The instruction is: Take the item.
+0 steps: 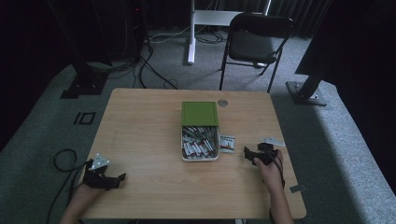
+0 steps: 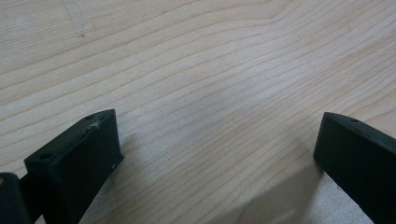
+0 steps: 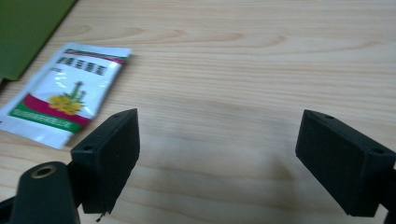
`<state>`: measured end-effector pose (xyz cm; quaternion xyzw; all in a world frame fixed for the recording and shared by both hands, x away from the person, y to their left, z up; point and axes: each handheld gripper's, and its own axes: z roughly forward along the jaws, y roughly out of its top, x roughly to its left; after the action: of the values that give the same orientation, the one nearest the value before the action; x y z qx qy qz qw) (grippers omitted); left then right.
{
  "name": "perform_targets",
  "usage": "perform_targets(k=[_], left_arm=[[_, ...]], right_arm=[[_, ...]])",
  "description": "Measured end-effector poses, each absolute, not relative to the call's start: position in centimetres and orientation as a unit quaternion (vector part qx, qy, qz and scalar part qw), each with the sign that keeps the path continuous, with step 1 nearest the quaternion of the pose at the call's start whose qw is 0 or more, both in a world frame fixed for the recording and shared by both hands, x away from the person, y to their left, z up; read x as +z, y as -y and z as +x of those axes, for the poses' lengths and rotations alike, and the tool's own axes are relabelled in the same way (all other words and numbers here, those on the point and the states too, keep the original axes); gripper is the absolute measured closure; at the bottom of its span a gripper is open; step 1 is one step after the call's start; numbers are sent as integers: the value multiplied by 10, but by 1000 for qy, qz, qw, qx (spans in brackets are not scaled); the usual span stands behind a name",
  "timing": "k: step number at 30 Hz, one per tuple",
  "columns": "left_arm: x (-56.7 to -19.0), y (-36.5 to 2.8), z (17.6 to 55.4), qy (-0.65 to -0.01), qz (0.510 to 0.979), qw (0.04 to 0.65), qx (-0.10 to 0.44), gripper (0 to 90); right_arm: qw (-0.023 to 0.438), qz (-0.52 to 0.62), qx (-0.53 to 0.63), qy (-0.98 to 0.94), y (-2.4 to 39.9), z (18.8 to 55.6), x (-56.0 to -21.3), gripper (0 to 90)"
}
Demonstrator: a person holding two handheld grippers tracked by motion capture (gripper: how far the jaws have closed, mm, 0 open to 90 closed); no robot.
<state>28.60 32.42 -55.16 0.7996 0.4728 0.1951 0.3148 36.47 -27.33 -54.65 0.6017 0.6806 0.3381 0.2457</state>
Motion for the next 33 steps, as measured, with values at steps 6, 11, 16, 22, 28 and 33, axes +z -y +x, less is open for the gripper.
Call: perform_targets(k=[6,11,16,22,28,33], left_arm=[[-552,-324,286,-473,800,315,195,14],[-552,-324,286,-472,800,314,195,14],[-552,-324,286,-472,800,314,195,14],[-551,-324,286,-472,800,314,195,14],[-552,-324,286,-472,800,314,195,14],[-552,-324,286,-472,800,314,195,14]], right_arm=[[254,615,328,-671,288,354,-546,140],[258,619,323,-667,297,345,-545,135],[262,625,319,-662,305,334,-545,130],[267,629,315,-658,311,321,-546,137],[271,636,303,-656,315,312,-553,138],[269,636,293,-661,317,304,-557,137]])
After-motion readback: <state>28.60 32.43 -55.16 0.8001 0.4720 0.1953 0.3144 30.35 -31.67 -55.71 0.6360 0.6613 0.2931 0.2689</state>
